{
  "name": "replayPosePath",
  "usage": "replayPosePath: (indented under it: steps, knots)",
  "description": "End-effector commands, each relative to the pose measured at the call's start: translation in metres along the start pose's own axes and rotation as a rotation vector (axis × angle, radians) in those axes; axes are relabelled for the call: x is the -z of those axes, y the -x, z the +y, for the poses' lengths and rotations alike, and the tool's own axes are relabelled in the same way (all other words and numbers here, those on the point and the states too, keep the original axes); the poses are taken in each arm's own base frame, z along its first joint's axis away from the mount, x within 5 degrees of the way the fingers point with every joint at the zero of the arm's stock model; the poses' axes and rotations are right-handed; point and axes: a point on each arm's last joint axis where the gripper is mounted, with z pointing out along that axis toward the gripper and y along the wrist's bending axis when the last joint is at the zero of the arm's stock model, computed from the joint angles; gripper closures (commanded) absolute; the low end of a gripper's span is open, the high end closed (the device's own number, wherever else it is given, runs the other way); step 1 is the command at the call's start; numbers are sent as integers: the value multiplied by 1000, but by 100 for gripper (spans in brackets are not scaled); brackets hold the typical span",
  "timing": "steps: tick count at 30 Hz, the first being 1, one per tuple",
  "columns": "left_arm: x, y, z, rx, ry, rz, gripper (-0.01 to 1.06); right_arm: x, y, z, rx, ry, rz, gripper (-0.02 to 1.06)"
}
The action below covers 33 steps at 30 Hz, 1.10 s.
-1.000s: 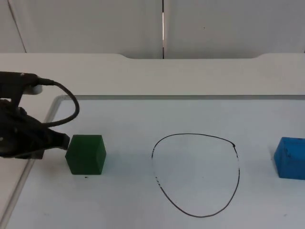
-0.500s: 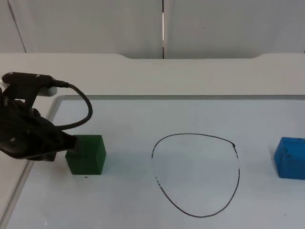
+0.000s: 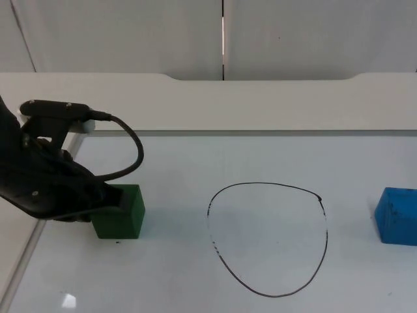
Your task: Push the two cubes into the marked area.
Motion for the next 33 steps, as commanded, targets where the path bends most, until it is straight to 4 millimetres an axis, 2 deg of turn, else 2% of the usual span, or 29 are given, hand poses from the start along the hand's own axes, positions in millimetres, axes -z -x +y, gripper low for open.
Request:
replayPosePath:
  steps: [1, 7, 13, 27, 33]
  knots:
    - [-1, 0, -2, 15, -6, 3, 105, 1, 1, -1, -5, -1, -6, 42]
    - [-1, -1, -6, 15, -13, 7, 105, 1, 1, -1, -5, -1, -6, 42]
    - [-1, 1, -23, -20, -26, -29, 105, 1, 1, 0, -7, 1, -6, 42]
    - [-1, 0, -24, -10, -30, -23, 105, 1, 1, 0, -6, 3, -6, 42]
    - [0, 0, -35, -44, -40, -42, 105, 1, 1, 0, -7, 4, -6, 42]
